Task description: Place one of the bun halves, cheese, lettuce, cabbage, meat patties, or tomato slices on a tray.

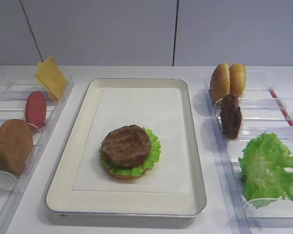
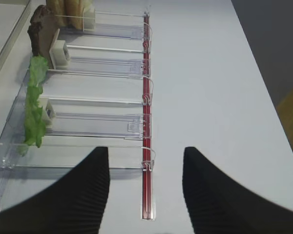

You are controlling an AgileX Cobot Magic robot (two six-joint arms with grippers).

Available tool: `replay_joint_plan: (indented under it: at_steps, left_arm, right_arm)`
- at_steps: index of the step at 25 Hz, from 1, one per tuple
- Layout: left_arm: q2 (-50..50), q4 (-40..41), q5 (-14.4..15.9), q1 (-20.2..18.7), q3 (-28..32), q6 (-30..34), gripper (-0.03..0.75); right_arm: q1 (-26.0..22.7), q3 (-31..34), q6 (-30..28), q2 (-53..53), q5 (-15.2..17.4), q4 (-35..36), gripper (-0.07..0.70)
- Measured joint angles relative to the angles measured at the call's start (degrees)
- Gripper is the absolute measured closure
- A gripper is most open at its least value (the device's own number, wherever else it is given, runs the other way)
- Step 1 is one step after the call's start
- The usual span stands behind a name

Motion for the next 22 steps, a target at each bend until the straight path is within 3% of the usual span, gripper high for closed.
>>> replay_joint_plan:
  at_steps: [22]
  left_arm:
    - [0.0, 0.0, 0.0, 0.0, 0.0, 0.0, 0.512]
  right_arm:
    - [0.0, 0.0, 0.0, 0.0, 0.09, 0.23, 0.264]
